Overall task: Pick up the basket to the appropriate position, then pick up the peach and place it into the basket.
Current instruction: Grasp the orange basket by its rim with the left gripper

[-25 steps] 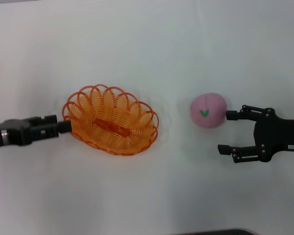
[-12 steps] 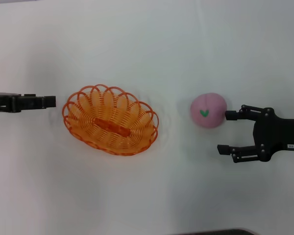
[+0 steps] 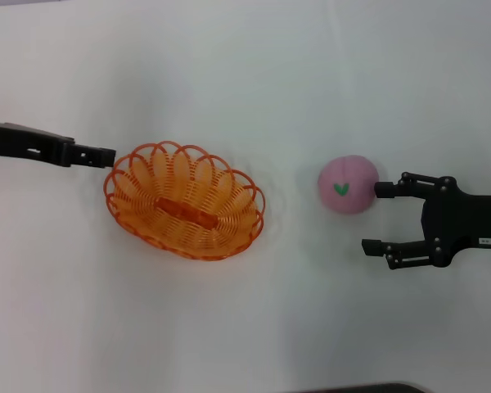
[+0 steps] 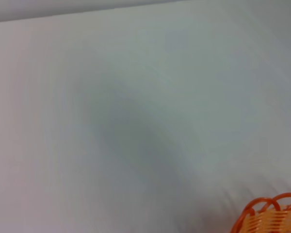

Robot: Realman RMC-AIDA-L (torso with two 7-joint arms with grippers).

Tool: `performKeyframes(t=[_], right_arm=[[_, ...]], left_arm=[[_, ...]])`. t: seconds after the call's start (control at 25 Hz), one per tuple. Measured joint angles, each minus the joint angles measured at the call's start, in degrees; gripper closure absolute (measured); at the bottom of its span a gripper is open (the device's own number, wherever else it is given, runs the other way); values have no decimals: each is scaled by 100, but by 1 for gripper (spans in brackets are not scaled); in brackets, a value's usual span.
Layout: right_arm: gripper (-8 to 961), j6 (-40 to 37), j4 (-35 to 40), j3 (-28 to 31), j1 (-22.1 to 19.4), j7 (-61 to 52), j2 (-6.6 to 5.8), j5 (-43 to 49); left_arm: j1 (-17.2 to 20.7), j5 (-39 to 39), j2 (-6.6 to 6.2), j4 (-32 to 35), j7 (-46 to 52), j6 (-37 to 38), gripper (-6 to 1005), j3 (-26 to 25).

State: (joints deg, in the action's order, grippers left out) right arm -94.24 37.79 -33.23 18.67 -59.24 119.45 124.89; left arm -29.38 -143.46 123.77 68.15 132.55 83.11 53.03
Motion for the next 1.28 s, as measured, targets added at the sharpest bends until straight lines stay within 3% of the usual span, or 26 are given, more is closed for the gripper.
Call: performKeyframes(t=[0.48, 0.96, 1.28], right_arm=[[7, 9, 0, -8, 15, -6, 0, 6], [7, 11, 9, -9, 34, -9, -1, 9], [7, 11, 19, -9, 72, -9, 0, 9]], left_arm=[[-236, -316, 16, -251, 472, -481, 187, 1198], [-549, -660, 23, -628, 603, -606, 188, 1509], [-547, -667, 22, -501, 604, -540, 300, 1606]])
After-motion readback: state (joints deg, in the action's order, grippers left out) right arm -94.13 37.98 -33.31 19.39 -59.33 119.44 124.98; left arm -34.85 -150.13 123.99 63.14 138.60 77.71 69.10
